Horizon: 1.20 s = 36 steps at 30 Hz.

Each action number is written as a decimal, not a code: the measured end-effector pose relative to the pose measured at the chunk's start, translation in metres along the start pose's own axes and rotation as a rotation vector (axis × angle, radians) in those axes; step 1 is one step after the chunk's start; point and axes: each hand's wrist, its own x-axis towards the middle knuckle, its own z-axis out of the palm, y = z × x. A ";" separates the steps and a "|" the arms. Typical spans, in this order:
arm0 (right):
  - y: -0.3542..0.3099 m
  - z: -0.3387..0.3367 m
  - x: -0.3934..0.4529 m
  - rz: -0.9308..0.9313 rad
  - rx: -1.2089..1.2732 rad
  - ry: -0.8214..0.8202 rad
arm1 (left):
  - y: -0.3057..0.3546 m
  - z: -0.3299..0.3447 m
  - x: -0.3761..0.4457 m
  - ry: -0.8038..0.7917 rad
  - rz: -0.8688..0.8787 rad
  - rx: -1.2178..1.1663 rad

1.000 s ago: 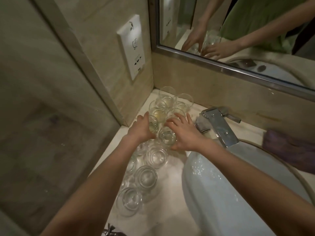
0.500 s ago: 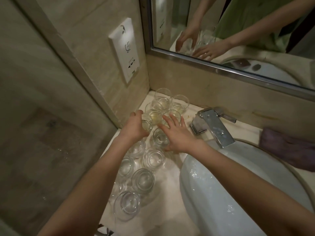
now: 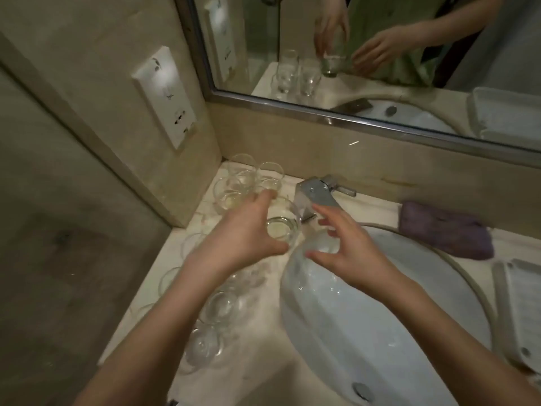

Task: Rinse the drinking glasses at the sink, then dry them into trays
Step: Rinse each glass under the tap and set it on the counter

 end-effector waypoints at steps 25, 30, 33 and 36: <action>0.176 0.037 0.000 0.411 0.237 -0.146 | -0.002 0.180 0.082 -0.323 -0.109 -0.534; 0.177 0.035 0.009 0.414 0.215 -0.144 | -0.010 0.181 0.088 -0.374 -0.110 -0.620; 0.173 0.027 0.019 0.370 0.118 -0.206 | -0.019 0.185 0.081 -0.390 -0.146 -0.795; 0.175 0.018 0.023 0.399 0.156 -0.289 | -0.018 0.189 0.076 -0.365 -0.194 -0.798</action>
